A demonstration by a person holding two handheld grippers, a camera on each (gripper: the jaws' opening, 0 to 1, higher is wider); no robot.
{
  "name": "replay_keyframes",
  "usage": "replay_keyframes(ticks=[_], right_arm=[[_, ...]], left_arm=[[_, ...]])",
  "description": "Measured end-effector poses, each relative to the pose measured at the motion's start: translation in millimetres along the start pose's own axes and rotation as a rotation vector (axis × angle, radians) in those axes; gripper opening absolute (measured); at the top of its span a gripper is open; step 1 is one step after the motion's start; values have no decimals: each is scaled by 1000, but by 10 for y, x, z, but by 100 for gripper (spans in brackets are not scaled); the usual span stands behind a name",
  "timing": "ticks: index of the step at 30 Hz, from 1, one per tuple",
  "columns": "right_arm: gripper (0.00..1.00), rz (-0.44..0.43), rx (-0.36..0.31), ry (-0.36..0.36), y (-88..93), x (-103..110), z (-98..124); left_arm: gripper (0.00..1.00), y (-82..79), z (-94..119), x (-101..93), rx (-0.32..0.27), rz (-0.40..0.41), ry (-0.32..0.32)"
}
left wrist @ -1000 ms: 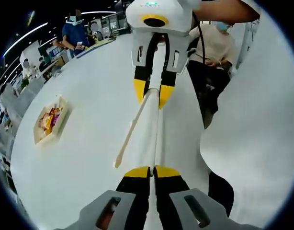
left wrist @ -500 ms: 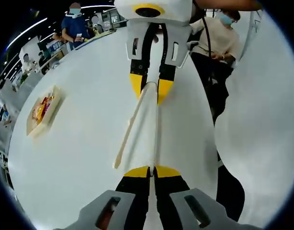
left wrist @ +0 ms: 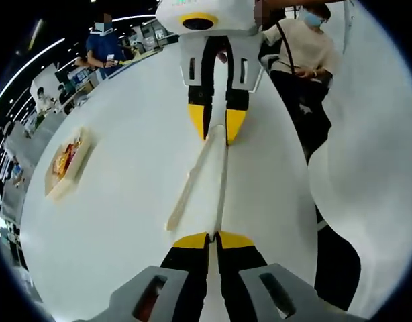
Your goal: Place the target food into the container with the food tongs after gripping and lifting it, then release it inside without dropping or visibly crushing the food.
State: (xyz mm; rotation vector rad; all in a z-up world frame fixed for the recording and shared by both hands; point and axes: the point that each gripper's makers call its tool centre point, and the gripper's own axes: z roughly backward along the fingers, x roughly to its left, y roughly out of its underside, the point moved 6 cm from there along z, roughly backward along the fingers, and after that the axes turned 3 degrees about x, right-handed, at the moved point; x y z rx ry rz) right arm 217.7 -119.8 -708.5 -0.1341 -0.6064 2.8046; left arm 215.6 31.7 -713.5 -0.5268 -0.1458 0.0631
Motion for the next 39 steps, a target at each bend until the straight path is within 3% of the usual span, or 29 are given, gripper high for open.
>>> replay_keyframes(ticks=[4, 7, 12, 14, 17, 21, 26, 28, 35, 39], right_arm=[[29, -11, -33, -10, -12, 24, 14], [31, -10, -49, -5, -5, 25, 36], [33, -34, -60, 8, 21, -5, 83], [33, -122, -92, 51, 16, -47, 92], [23, -66, -121, 114, 6, -113, 155], [33, -181, -181, 67, -43, -71, 200], [40, -185, -226, 88, -73, -60, 257], [42, -224, -252, 94, -91, -63, 271], [44, -273, -294, 102, -102, -71, 330], [45, -309, -319, 117, -114, -118, 384]], left_arm=[[3, -5, 10, 12, -13, -49, -33], [3, 0, 52, -11, -55, -61, -51], [2, -2, 140, -6, -134, 13, -46], [1, 15, 153, -3, -145, 34, -42], [0, 14, 214, -5, -188, 66, -53], [1, -18, 305, 0, -227, 92, -74], [1, -35, 411, 32, -269, 141, -98], [1, -45, 451, 59, -292, 176, -108], [8, -204, 658, 204, -464, 297, -160], [15, -266, 745, 278, -524, 338, -181]])
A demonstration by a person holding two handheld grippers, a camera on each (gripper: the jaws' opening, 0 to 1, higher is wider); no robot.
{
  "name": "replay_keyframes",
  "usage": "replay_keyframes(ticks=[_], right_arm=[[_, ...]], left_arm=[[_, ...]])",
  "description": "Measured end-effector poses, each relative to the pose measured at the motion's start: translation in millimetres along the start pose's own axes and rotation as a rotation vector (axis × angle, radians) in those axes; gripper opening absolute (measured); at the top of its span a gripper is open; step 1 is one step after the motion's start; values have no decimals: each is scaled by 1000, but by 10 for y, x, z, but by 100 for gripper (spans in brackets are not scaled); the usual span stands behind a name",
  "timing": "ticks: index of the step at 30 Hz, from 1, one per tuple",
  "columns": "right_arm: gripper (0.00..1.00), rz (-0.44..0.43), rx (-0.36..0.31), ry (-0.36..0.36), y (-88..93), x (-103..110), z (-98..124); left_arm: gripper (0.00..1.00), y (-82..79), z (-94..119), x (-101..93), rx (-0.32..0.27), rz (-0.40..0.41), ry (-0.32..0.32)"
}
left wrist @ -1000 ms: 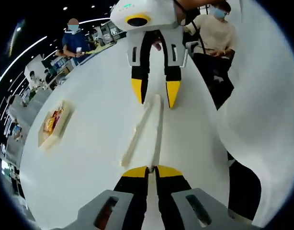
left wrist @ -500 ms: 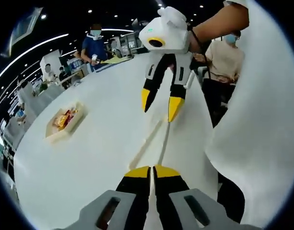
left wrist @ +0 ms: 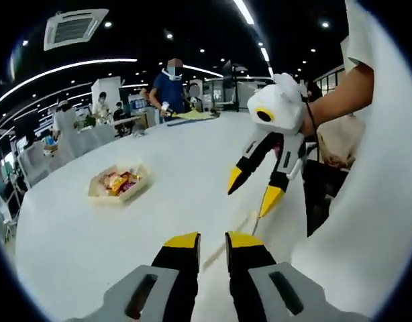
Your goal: Place the target food into the container with the food tongs after gripping and lifting it, then release it inside without dropping or visibly crushing the food.
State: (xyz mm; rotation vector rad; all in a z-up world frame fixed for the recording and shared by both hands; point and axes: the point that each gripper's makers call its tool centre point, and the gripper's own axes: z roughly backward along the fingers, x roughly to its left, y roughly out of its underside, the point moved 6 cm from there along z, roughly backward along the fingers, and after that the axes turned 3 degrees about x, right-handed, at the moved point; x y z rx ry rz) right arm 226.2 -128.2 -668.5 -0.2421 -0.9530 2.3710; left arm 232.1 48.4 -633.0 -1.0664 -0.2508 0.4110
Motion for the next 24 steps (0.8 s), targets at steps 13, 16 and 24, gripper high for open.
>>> replay_keyframes(ticks=[13, 16, 24], right_arm=[[61, -119, -208, 59, -349, -80, 198], [63, -129, -237, 65, -393, -87, 227], [73, -169, -330, 78, -531, -100, 329]], left_arm=[[35, -299, 170, 221, -171, 124, -106], [44, -339, 213, 293, -197, 158, -138], [55, -354, 342, 517, -269, 273, -241]])
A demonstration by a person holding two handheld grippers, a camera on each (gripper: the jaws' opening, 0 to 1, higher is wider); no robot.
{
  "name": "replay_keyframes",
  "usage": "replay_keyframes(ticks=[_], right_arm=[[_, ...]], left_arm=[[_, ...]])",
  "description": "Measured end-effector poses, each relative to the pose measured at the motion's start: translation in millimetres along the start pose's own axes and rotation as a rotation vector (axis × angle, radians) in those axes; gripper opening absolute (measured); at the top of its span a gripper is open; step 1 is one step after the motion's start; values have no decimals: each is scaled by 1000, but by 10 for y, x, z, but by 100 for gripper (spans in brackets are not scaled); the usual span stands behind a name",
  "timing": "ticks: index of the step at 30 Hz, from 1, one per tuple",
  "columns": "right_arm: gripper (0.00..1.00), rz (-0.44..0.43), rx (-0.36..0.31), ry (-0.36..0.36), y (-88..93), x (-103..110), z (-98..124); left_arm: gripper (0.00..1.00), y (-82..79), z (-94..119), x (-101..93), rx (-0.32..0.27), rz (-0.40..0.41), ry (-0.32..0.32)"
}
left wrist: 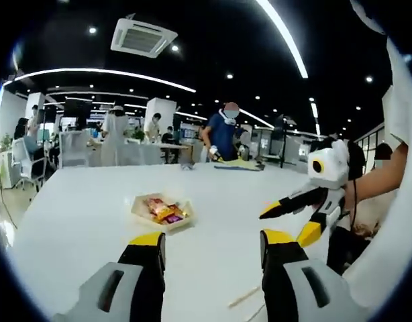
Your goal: Place the target food into the container with the food tongs after gripping and lifting it, then release it inside without dropping or visibly crushing the food.
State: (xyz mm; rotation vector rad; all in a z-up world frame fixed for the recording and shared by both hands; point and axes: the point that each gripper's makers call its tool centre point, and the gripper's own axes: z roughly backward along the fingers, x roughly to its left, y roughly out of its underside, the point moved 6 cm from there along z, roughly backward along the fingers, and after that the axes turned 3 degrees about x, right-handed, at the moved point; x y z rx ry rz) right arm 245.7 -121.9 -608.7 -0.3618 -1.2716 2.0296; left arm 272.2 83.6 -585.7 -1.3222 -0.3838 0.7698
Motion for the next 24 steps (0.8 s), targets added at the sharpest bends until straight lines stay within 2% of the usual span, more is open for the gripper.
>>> replay_keyframes(ticks=[1, 3, 4, 6, 7, 9, 11, 12, 14, 16, 19, 20, 21, 22, 24], right_arm=[[74, -2, -2, 2, -12, 3, 4], [78, 2, -16, 0, -43, 14, 11], [81, 2, -31, 9, -67, 10, 12], [83, -2, -49, 19, -103, 7, 32], [84, -3, -53, 25, -113, -1, 41], [85, -20, -62, 27, -133, -8, 65], [87, -21, -64, 39, -139, -25, 81], [87, -17, -64, 41, -141, -31, 90], [89, -20, -74, 43, -149, -48, 113], [93, -30, -70, 52, -142, -76, 124], [93, -32, -81, 62, -144, -103, 154], [94, -35, -81, 62, -143, -105, 157], [96, -37, -85, 63, -145, -109, 166], [96, -34, -89, 66, -147, -113, 172], [98, -33, -91, 65, -143, -117, 182]], left_arm=[[54, 25, 15, 15, 31, 56, -2], [52, 13, 26, 31, 33, 113, 9], [52, -6, 51, 65, 28, 98, -1], [53, -79, 86, 88, -47, 90, -18], [55, -97, 102, 98, -57, 83, -24], [58, -117, 126, 102, -47, 97, -33], [56, -120, 138, 98, -38, 86, -20], [58, -113, 145, 114, -31, 93, -21], [70, -112, 158, 114, -18, 137, -8], [84, -127, 160, 106, -28, 139, -9], [99, -114, 150, 98, -9, 119, -26], [99, -110, 157, 96, -2, 114, -26], [99, -63, 160, 115, 36, 63, -46], [99, -41, 162, 116, 53, 45, -49], [99, -12, 164, 113, 70, 36, -55]])
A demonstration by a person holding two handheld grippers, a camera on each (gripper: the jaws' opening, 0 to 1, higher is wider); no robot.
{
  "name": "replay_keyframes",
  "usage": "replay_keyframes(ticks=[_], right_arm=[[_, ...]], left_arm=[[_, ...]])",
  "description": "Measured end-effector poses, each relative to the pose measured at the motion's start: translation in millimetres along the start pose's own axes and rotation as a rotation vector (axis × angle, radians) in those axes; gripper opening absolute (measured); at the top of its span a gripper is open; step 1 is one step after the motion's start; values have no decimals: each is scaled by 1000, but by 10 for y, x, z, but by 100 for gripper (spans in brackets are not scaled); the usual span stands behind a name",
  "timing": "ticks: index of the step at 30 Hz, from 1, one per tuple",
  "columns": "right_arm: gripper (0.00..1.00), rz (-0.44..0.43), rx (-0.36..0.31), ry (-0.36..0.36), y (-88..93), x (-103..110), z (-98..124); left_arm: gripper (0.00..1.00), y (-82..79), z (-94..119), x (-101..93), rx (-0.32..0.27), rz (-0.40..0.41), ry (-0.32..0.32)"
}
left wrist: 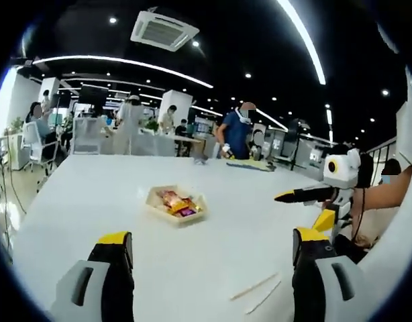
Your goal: Place the target food into the container with the food tongs after gripping and lifting it, then release it inside without dropping or visibly crushing the food.
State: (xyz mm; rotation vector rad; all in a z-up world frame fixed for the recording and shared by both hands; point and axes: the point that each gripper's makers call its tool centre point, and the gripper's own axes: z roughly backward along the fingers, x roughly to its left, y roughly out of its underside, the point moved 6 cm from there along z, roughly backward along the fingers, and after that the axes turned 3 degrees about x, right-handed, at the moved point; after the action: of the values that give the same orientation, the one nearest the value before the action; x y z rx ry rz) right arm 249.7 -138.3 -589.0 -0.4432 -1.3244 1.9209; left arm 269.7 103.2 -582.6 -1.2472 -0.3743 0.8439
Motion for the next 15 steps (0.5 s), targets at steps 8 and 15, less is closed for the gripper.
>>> replay_keyframes(ticks=[8, 15], right_arm=[[100, -7, 14, 9, 85, -30, 58], [100, -19, 29, -16, 208, -3, 202]], left_arm=[[99, 91, 12, -41, 37, -66, -3], [99, 128, 45, -23, 46, -77, -20]])
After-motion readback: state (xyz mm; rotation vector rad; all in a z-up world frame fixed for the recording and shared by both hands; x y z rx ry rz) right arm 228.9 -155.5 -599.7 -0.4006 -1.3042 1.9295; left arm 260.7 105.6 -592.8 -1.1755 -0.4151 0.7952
